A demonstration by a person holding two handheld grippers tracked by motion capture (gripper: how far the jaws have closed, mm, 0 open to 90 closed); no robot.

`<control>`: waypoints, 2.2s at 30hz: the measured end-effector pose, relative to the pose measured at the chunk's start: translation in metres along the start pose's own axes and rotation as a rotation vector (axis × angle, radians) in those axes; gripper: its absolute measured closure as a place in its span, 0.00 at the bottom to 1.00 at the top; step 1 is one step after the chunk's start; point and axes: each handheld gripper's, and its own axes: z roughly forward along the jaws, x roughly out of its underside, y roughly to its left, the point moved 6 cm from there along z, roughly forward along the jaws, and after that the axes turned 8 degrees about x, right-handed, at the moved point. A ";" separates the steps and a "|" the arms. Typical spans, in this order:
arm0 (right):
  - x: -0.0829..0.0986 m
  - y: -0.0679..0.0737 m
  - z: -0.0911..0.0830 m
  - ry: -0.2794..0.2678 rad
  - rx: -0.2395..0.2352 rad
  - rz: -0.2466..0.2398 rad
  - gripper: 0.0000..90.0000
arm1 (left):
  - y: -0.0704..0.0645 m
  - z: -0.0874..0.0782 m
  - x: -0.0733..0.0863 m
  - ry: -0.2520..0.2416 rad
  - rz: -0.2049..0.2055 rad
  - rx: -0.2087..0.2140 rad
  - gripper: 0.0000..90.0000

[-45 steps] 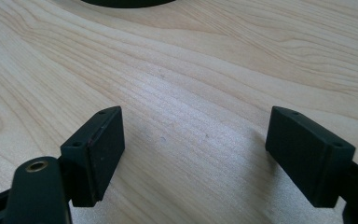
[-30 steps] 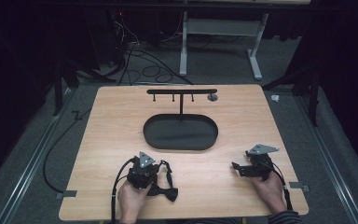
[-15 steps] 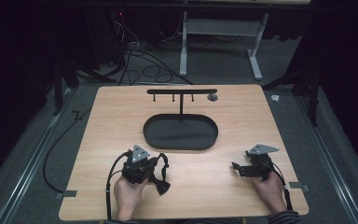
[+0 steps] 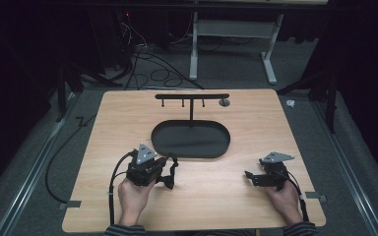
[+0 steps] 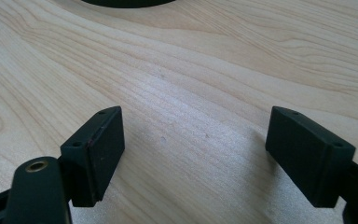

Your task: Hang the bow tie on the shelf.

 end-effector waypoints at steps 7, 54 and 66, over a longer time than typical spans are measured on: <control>0.000 0.000 0.000 0.001 0.000 0.002 0.23 | -0.003 0.001 -0.013 -0.010 0.012 0.016 0.97; 0.000 0.000 0.000 0.001 -0.001 0.001 0.23 | 0.017 0.016 -0.092 -0.078 0.032 0.022 0.97; 0.000 0.000 0.000 0.001 -0.001 0.001 0.23 | 0.021 0.021 -0.112 -0.093 0.040 0.011 0.97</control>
